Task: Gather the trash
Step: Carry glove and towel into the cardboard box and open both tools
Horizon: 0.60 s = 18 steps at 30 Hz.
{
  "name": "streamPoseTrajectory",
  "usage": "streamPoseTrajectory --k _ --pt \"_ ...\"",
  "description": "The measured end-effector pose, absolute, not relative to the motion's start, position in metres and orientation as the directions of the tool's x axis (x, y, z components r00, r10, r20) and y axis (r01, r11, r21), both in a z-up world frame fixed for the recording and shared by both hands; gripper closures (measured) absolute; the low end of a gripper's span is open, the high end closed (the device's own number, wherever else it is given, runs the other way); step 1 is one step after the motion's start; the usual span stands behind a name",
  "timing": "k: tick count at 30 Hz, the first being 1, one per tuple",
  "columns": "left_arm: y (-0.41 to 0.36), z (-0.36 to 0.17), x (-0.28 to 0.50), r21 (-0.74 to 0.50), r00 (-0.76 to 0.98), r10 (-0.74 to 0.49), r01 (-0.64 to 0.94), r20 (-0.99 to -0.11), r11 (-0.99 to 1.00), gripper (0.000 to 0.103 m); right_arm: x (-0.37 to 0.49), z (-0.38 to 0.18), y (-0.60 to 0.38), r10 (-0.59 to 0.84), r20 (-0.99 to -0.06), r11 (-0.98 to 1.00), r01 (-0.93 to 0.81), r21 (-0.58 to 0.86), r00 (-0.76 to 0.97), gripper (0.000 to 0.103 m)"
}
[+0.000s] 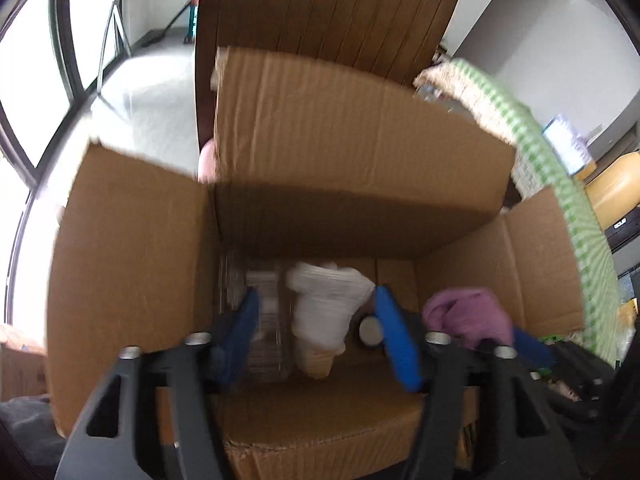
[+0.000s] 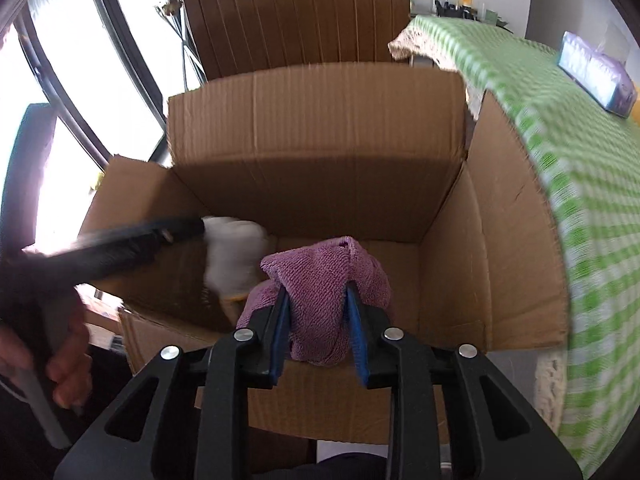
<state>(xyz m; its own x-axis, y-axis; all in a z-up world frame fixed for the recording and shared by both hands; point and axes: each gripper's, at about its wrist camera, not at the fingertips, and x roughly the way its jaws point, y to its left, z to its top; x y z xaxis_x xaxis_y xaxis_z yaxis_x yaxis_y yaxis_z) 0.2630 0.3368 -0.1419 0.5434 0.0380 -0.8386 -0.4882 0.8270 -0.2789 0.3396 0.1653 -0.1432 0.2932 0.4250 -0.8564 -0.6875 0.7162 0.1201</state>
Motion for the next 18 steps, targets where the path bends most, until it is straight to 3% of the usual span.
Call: streamPoseTrajectory --k 1,3,6,18 --pt "0.336 -0.137 0.262 -0.270 0.552 0.050 -0.482 -0.832 0.833 0.036 0.340 -0.147 0.169 0.420 -0.860 0.716 -0.688 0.117 0.290 0.072" --pt "0.338 -0.127 0.258 -0.248 0.566 0.075 -0.471 -0.821 0.847 0.035 0.340 -0.151 0.173 0.413 -0.864 0.712 -0.693 0.108 0.289 0.050" --pt "0.344 -0.111 0.253 -0.226 0.582 0.116 -0.481 -0.805 0.847 0.033 0.338 -0.145 0.170 0.446 -0.847 0.699 -0.704 0.128 0.289 0.041" --pt "0.318 -0.100 0.236 -0.164 0.594 0.138 -0.425 -0.792 0.890 0.028 0.330 -0.103 0.140 0.461 -0.803 0.732 -0.674 0.103 0.378 0.038"
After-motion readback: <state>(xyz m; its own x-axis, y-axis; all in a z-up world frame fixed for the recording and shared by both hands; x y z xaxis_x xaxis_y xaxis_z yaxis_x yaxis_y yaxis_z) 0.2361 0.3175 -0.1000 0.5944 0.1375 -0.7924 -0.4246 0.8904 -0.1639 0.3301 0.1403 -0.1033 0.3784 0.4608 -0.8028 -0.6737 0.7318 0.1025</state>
